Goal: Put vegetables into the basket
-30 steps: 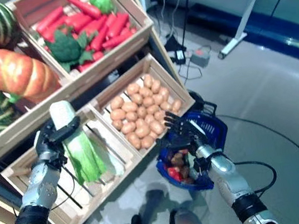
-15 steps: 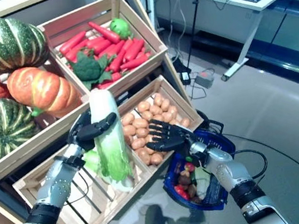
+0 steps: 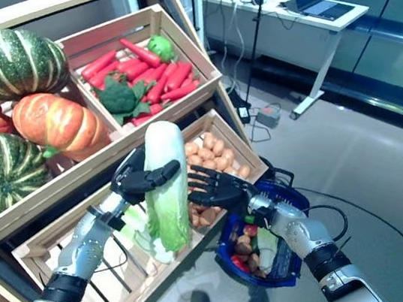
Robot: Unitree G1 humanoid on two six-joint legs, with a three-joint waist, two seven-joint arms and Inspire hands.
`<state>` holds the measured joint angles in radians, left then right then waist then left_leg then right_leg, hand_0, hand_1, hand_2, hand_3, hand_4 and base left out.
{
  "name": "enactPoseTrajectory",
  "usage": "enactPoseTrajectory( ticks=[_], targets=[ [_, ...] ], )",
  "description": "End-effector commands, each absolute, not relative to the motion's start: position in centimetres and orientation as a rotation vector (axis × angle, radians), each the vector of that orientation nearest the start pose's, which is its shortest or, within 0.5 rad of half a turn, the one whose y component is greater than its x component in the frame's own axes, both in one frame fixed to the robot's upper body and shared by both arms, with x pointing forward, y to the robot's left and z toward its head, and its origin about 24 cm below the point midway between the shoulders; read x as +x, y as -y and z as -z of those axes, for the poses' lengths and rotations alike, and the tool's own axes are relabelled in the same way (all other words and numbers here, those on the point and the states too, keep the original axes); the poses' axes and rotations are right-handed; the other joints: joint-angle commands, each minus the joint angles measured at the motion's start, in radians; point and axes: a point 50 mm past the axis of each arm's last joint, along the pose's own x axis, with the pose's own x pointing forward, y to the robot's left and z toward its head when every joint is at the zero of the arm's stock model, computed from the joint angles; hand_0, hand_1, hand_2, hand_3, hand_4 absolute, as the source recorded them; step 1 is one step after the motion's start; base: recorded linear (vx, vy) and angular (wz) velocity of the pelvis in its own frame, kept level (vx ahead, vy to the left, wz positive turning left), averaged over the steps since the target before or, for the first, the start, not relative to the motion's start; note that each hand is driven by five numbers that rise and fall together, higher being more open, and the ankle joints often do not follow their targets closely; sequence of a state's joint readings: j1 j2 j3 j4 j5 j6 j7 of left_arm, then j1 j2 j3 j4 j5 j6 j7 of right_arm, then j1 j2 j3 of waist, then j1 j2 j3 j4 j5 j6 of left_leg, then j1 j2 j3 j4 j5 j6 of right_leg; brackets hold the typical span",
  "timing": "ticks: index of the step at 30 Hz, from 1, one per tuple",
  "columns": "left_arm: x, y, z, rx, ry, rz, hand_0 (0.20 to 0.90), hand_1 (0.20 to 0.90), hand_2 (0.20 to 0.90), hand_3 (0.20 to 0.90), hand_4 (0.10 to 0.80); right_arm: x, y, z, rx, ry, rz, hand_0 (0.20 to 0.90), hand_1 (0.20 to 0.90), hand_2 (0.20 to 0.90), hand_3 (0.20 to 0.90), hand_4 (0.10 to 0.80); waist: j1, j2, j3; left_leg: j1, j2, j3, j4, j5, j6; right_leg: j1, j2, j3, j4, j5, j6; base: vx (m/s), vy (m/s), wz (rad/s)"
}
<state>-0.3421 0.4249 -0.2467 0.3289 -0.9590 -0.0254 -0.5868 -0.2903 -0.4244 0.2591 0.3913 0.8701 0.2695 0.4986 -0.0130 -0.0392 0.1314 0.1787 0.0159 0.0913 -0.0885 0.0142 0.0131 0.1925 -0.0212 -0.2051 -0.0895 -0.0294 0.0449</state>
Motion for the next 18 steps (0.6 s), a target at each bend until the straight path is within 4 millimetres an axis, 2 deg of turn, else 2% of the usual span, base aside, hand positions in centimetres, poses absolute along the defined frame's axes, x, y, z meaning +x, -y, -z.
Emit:
enactPoseTrajectory(
  ticks=[1,11,18],
  targets=[
    [31.8,-12.5,-14.0,-0.572,0.346,0.884,0.300,0.300,0.300,0.300,0.400,29.7,13.3,-3.5,0.458,-0.318,-0.804,0.900,0.900,0.900,0.900,0.800,0.003,0.004,-0.100,0.013,-0.031,0.000,0.001,-0.105,0.002,0.022,-0.016,-0.001,0.002,-0.034,-0.026,0.044,-0.018,-0.03],
    [31.5,-11.4,-15.1,-0.594,0.392,0.922,0.300,0.300,0.300,0.300,0.400,28.2,10.5,-2.7,0.491,-0.385,-1.006,0.900,0.900,0.900,0.900,0.800,0.001,0.005,-0.104,0.022,-0.033,-0.004,0.001,-0.110,0.005,0.031,-0.016,0.006,0.002,-0.038,-0.025,0.007,-0.003,0.00],
    [31.7,-11.1,-15.7,-0.595,0.404,0.934,0.300,0.300,0.300,0.300,0.400,27.0,8.1,-3.7,0.709,-0.375,-1.249,0.900,0.900,0.900,0.900,0.800,0.008,0.005,-0.110,0.024,-0.035,-0.010,0.001,-0.112,0.004,0.035,-0.016,0.003,0.002,-0.043,-0.025,0.000,0.000,0.00]
  ],
)
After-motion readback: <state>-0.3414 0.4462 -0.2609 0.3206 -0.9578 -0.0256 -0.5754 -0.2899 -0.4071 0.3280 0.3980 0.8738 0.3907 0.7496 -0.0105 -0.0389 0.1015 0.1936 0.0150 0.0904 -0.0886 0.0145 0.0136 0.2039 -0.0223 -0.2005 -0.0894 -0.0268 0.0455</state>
